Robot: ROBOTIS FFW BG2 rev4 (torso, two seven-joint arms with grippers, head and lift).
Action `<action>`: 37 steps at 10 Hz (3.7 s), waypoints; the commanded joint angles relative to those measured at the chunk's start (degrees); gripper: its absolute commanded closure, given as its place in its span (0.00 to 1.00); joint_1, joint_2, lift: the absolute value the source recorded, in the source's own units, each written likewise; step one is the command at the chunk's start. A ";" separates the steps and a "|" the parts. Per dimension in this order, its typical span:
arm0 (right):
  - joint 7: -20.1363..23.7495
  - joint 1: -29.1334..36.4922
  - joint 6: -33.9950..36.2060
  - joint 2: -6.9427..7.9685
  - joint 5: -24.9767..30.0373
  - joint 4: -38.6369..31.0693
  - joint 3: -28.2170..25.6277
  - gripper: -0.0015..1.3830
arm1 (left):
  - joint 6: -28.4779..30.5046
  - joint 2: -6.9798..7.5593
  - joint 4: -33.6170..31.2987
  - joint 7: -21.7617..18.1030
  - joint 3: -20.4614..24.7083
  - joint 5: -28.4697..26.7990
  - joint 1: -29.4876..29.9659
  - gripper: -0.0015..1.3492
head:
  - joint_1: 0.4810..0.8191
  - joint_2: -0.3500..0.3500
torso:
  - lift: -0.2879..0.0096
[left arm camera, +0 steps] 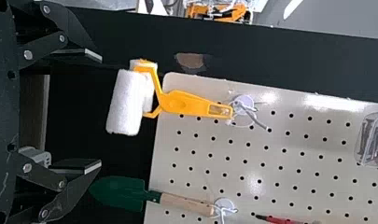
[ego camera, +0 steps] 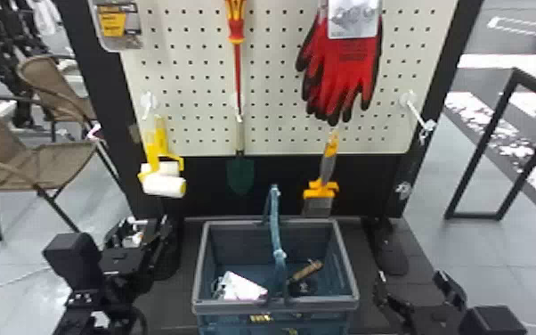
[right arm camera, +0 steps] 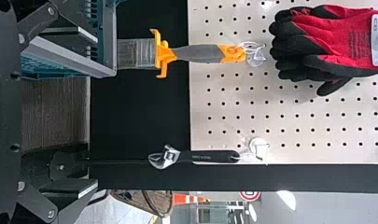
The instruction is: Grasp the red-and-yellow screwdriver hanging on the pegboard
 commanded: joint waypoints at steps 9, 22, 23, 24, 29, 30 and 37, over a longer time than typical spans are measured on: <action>0.00 -0.36 0.34 -0.09 -0.49 0.36 0.18 0.16 | 27.24 4.64 -18.10 -8.01 2.86 -1.34 -13.89 0.35 | 0.20 0.50 | 0.63; 0.36 -2.12 2.80 -4.48 -4.36 0.98 2.73 0.16 | 43.24 8.95 -4.57 -28.05 -1.89 15.18 -43.07 0.35 | 0.20 0.50 | 0.63; 0.36 -2.12 2.89 -4.57 -4.63 0.98 2.81 0.16 | 43.59 9.48 -2.81 -28.76 -3.30 16.06 -44.74 0.35 | 0.20 0.50 | 0.63; 0.88 -2.21 2.89 -4.57 -4.89 1.15 2.81 0.16 | 43.59 10.01 -1.14 -29.90 -4.70 16.06 -46.59 0.35 | 0.20 0.50 | 0.63; 4.75 -3.44 2.98 -5.01 -6.47 2.12 2.81 0.16 | 42.62 12.03 8.00 -34.64 -10.15 16.50 -54.67 0.35 | 0.20 0.50 | 0.63; 5.63 -3.70 3.07 -5.01 -6.65 2.38 2.81 0.16 | 42.36 11.94 8.44 -34.64 -10.50 16.59 -55.29 0.35 | 0.20 0.50 | 0.63; 9.67 -4.93 4.12 -5.19 -8.58 3.79 2.73 0.16 | 41.30 11.68 10.99 -36.67 -13.49 14.13 -59.07 0.86 | 0.20 0.50 | 0.63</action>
